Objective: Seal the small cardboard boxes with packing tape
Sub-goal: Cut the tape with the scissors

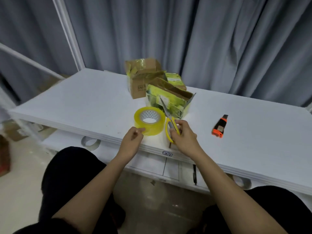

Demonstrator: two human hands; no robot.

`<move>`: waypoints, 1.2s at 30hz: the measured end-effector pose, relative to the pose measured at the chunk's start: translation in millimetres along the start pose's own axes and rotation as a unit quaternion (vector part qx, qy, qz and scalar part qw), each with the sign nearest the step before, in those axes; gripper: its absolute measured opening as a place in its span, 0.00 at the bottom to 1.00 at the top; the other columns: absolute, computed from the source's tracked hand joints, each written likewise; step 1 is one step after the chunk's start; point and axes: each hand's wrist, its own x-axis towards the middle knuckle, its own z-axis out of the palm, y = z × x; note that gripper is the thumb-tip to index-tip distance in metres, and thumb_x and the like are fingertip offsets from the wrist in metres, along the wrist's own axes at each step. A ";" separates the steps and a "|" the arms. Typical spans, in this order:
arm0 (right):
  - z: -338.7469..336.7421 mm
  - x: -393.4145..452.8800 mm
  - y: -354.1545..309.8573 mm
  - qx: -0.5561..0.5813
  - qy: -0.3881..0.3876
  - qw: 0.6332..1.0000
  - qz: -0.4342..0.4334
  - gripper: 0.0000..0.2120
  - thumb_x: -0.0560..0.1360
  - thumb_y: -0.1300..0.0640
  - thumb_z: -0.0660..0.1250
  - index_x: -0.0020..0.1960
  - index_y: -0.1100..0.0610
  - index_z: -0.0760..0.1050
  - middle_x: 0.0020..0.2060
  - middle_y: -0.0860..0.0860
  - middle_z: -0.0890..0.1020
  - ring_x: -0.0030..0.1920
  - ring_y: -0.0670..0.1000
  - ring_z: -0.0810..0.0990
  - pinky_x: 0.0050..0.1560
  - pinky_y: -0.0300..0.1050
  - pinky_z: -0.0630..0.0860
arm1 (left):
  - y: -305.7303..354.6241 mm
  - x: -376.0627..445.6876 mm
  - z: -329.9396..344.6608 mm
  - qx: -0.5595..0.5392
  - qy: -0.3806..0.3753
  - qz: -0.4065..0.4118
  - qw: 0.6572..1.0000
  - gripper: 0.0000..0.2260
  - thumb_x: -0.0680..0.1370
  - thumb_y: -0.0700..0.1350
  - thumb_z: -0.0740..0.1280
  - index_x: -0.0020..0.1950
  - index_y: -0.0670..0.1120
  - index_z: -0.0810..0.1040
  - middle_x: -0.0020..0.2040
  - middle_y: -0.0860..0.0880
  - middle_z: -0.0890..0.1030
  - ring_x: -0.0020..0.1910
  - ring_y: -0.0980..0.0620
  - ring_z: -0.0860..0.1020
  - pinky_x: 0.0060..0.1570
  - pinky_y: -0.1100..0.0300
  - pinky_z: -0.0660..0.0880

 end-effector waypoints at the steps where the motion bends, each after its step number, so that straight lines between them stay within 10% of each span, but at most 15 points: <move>1: 8.7 7.3 -6.9 0.023 -0.005 1.000 0.015 0.11 0.77 0.53 0.66 0.56 0.47 0.66 0.40 0.39 0.75 0.44 0.47 0.74 0.45 0.30 0.67 | -1.1 1.4 -14.6 -0.003 -0.017 0.000 1.000 0.09 0.81 0.39 0.59 0.44 0.35 0.67 0.58 0.51 0.80 0.55 0.57 0.75 0.52 0.66 0.68; 7: 61.9 46.5 -34.6 -0.021 -0.021 0.999 -0.033 0.15 0.71 0.55 0.73 0.55 0.52 0.72 0.45 0.48 0.77 0.50 0.50 0.77 0.63 0.57 0.68 | -5.9 15.5 -74.4 -0.024 -0.089 -0.011 0.996 0.12 0.82 0.38 0.58 0.39 0.44 0.63 0.60 0.48 0.79 0.59 0.57 0.76 0.56 0.64 0.69; 13: 83.7 61.2 -40.1 -0.137 -0.138 0.975 -0.108 0.12 0.76 0.51 0.66 0.58 0.53 0.71 0.49 0.48 0.80 0.57 0.50 0.76 0.65 0.45 0.53 | -13.3 17.5 -108.2 -0.033 -0.115 -0.031 0.992 0.12 0.81 0.39 0.58 0.37 0.44 0.64 0.60 0.51 0.80 0.63 0.61 0.74 0.62 0.61 0.68; 17: 83.7 41.6 -38.1 -0.185 -0.101 0.967 -0.141 0.10 0.77 0.47 0.63 0.55 0.50 0.68 0.46 0.50 0.80 0.50 0.52 0.75 0.49 0.40 0.50 | -11.9 8.1 -111.9 -0.060 -0.159 -0.025 0.985 0.11 0.80 0.38 0.60 0.39 0.42 0.65 0.59 0.51 0.81 0.63 0.60 0.74 0.57 0.70 0.70; 22: 62.5 9.6 -21.9 -0.172 -0.021 0.980 -0.093 0.07 0.76 0.48 0.64 0.51 0.47 0.68 0.44 0.45 0.79 0.48 0.49 0.76 0.46 0.44 0.51 | -13.7 4.7 -84.1 -0.088 -0.215 -0.019 0.972 0.10 0.80 0.37 0.59 0.39 0.43 0.65 0.61 0.50 0.80 0.64 0.58 0.74 0.65 0.57 0.67; 27: 40.9 10.8 -18.8 -0.166 0.016 0.983 -0.076 0.06 0.77 0.47 0.65 0.50 0.48 0.76 0.40 0.44 0.80 0.47 0.45 0.76 0.51 0.41 0.51 | -7.2 24.6 -50.1 -0.155 -0.201 -0.042 0.966 0.14 0.81 0.35 0.56 0.37 0.47 0.65 0.58 0.58 0.80 0.62 0.60 0.75 0.61 0.58 0.71; 31: 45.6 18.8 -21.1 -0.184 -0.007 0.980 -0.077 0.08 0.75 0.44 0.66 0.51 0.47 0.78 0.46 0.43 0.81 0.53 0.44 0.74 0.65 0.45 0.46 | -3.7 44.4 -47.4 -0.172 -0.155 -0.092 0.968 0.14 0.81 0.37 0.57 0.35 0.46 0.66 0.32 0.53 0.71 0.42 0.55 0.72 0.63 0.52 0.71; 36: 58.2 30.4 -24.1 -0.256 0.008 0.963 -0.089 0.08 0.75 0.44 0.66 0.45 0.48 0.76 0.41 0.43 0.79 0.55 0.46 0.73 0.67 0.48 0.41 | -3.2 52.5 -65.5 -0.073 -0.176 -0.065 0.980 0.12 0.79 0.35 0.59 0.37 0.45 0.67 0.45 0.40 0.78 0.44 0.55 0.74 0.54 0.63 0.71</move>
